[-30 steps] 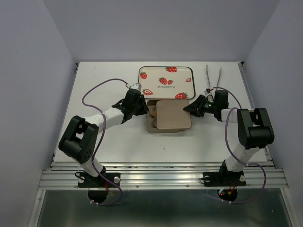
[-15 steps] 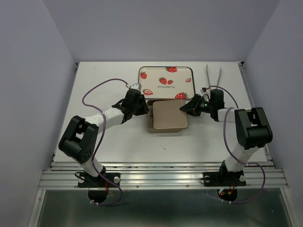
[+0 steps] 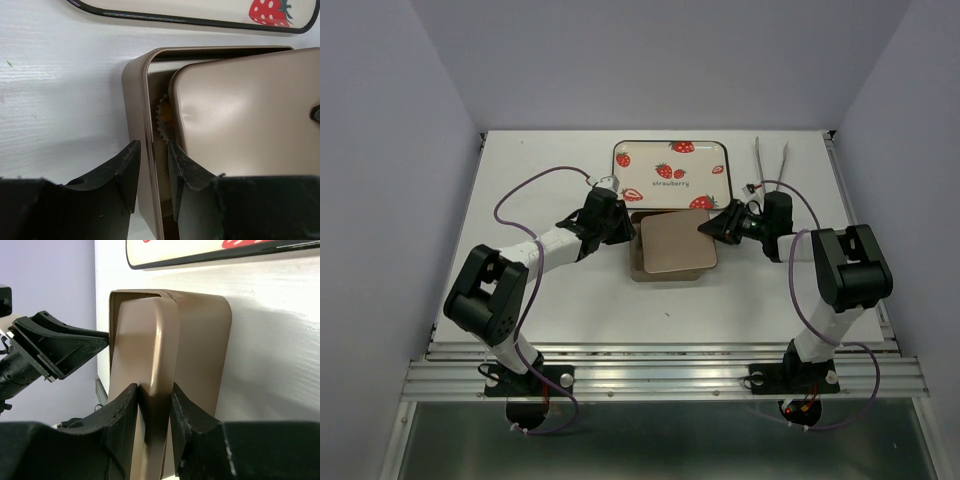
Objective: Pack the cookies
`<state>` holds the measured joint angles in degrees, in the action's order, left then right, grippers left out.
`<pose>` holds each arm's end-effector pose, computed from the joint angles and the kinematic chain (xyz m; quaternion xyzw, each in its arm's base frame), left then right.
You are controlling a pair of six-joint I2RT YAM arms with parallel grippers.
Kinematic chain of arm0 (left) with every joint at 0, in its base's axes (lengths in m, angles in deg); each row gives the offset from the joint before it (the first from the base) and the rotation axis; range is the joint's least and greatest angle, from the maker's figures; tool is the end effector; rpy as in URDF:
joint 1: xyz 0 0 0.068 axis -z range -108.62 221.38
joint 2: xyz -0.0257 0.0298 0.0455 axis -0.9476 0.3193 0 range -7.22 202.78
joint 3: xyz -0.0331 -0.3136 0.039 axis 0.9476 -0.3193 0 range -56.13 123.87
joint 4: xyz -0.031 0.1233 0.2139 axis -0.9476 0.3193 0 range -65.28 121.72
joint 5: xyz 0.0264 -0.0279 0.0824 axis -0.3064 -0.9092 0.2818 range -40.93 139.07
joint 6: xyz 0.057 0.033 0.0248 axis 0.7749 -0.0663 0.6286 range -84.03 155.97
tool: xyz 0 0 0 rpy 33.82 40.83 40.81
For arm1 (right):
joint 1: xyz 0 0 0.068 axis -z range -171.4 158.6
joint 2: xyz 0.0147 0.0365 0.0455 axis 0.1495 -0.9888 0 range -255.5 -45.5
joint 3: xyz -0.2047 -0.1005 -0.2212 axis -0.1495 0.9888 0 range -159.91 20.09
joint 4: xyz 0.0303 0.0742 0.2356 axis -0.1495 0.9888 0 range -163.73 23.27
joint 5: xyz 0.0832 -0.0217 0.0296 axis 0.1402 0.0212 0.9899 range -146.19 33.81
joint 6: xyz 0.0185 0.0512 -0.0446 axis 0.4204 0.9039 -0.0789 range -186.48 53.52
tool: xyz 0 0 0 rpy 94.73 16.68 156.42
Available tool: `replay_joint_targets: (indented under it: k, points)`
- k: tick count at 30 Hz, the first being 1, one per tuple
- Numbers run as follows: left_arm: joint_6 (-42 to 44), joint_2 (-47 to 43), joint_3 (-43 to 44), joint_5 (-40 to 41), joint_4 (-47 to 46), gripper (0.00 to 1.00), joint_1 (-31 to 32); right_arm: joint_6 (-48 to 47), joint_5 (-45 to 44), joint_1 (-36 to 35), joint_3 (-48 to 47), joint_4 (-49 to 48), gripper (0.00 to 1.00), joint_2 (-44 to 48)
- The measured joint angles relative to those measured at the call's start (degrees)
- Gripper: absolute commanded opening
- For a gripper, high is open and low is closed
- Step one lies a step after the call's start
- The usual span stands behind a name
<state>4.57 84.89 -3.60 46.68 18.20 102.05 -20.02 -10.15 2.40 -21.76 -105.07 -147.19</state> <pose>0.3070 -0.1849 0.2505 0.0044 0.8789 -0.2614 0.3989 0.3447 0.0792 0.1928 0.0845 0.8115 0.5099 0.2726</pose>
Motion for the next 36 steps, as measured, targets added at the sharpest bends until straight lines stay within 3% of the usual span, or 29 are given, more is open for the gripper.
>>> replay_joint_targets:
  k: [5, 9, 13, 26, 36]
  points:
    - [-0.33, -0.02, 0.0, -1.01, -0.07, 0.42, -0.44, 0.24, -0.02, -0.22, 1.86, -4.46, 0.38, -0.04]
    - [-0.63, -0.04, 0.0, -1.99, -0.17, 0.43, -0.81, -0.59, -0.17, -0.26, 3.28, -6.49, 0.5, -0.44]
    - [-0.68, -0.04, 0.0, -2.36, -0.46, 0.43, -1.09, -2.16, -0.85, -0.26, 3.85, -6.45, 0.54, -0.68]
    - [-1.33, -1.44, -0.04, -2.97, -0.5, 0.45, -1.2, -3.41, -4.72, -2.16, 3.78, -3.87, 0.47, 1.81]
    - [-2.21, -6.49, -0.57, -2.89, -0.57, 0.52, -2.8, -2.71, -11.23, -5.01, 2.75, -0.87, 0.44, 3.21]
